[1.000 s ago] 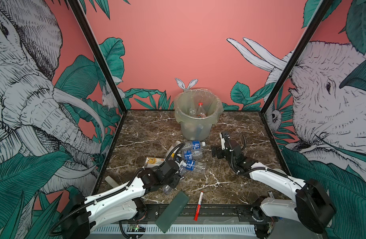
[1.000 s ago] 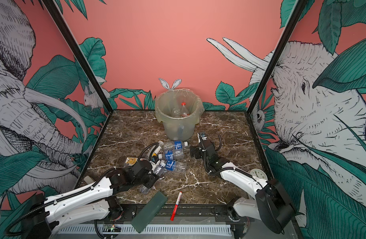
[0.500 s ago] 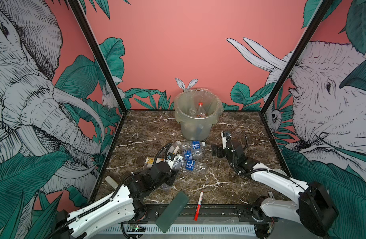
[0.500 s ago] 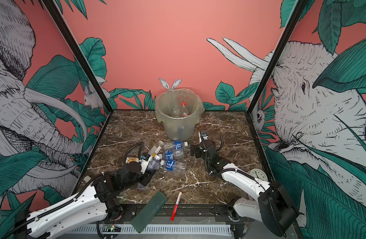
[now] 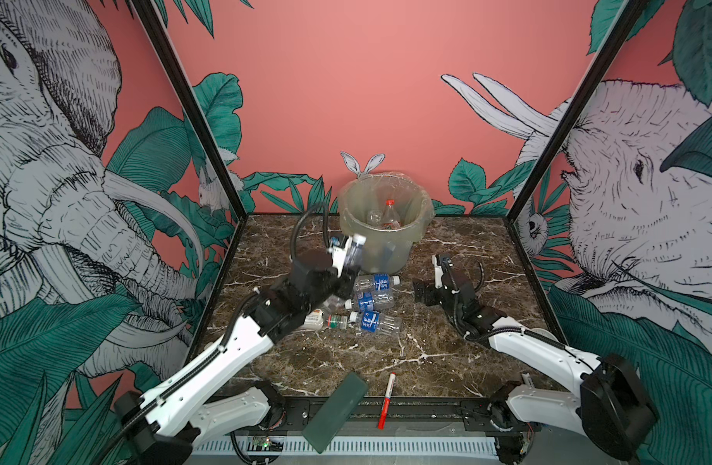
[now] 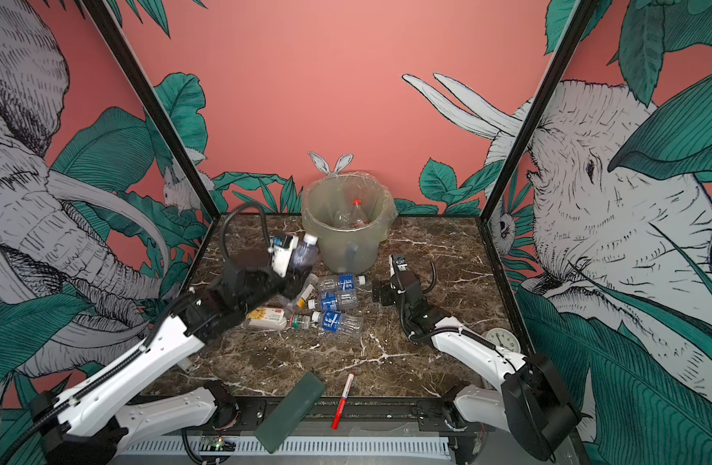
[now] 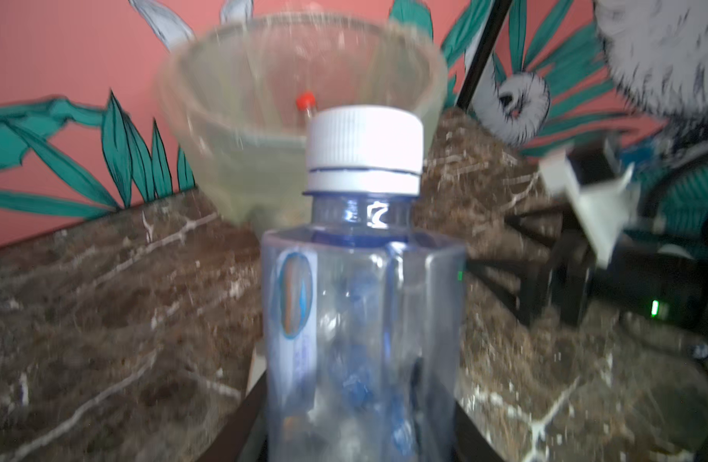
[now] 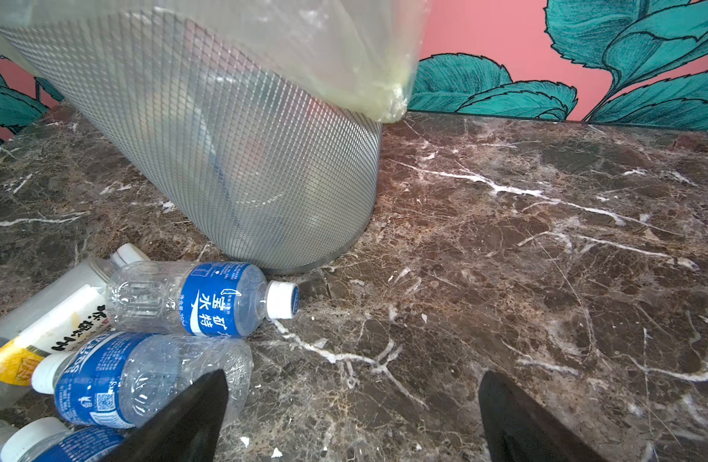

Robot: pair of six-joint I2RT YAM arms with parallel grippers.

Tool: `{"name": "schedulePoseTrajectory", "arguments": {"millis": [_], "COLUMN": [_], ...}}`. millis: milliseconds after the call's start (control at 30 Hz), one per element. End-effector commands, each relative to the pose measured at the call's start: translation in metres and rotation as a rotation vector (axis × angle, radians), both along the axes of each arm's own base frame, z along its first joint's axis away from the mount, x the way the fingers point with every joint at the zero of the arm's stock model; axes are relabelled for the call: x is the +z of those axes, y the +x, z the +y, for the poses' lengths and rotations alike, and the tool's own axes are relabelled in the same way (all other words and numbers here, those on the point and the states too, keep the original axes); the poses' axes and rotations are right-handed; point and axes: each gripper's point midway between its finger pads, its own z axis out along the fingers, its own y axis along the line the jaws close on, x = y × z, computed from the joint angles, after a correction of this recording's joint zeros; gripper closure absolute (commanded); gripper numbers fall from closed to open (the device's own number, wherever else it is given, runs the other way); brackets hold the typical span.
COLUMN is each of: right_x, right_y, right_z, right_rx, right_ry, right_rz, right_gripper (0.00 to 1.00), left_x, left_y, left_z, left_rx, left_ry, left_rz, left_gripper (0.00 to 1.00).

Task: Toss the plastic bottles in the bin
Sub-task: 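Lift the clear bottle with the left gripper and carry it over the bin, then open the left gripper to drop the clear bottle into the bin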

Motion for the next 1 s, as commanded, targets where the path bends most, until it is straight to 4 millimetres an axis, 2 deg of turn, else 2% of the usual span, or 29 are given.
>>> {"name": "schedulePoseTrajectory", "arguments": {"millis": [0, 67, 100, 167, 200, 267, 400, 533, 600, 833, 967], "right_x": [0.002, 0.0, -0.001, 0.0, 0.001, 0.004, 0.004, 0.002, 0.002, 0.002, 0.006], "right_y": [0.003, 0.004, 0.005, 0.006, 0.005, 0.005, 0.007, 0.007, 0.008, 0.007, 0.004], "right_z": [0.0, -0.002, -0.004, -0.008, -0.01, -0.014, -0.021, -0.018, -0.016, -0.005, 0.01], "right_rx": [-0.005, -0.009, -0.016, -0.025, -0.03, -0.038, -0.055, -0.043, -0.037, 0.015, 0.097], "right_ry": [0.031, 0.027, 0.027, 0.034, 0.041, 0.052, 0.069, 0.086, 0.092, 0.114, 0.14], "right_rz": [-0.013, -0.005, -0.004, -0.004, -0.005, -0.012, -0.008, 0.001, 0.004, 0.019, 0.019], "right_gripper": [0.0, 0.0, 0.0, 0.0, 0.0, 0.0, 0.0, 0.0, 0.0, 0.0, 0.0], "left_x": [0.088, 0.131, 0.134, 0.154, 0.152, 0.147, 0.141, 0.144, 0.138, 0.099, 0.072], "left_y": [0.048, 0.077, 0.099, 0.129, 0.144, 0.155, 0.144, 0.116, 0.103, 0.075, 0.063], "left_z": [-0.031, -0.049, -0.058, -0.061, -0.06, -0.057, -0.047, -0.029, -0.02, 0.008, 0.026], "left_rx": [-0.104, -0.138, -0.132, -0.106, -0.08, -0.061, -0.04, -0.03, -0.022, 0.034, 0.092], "left_ry": [-0.069, -0.109, -0.098, -0.114, -0.119, -0.13, -0.163, -0.202, -0.195, -0.156, -0.137], "left_rz": [-0.153, -0.202, -0.203, -0.211, -0.188, -0.157, -0.188, -0.228, -0.218, -0.16, -0.136], "left_gripper": [0.48, 0.42, 0.29, 0.05, 0.01, 0.0, 0.0, 0.0, 0.0, 0.01, 0.0]}}
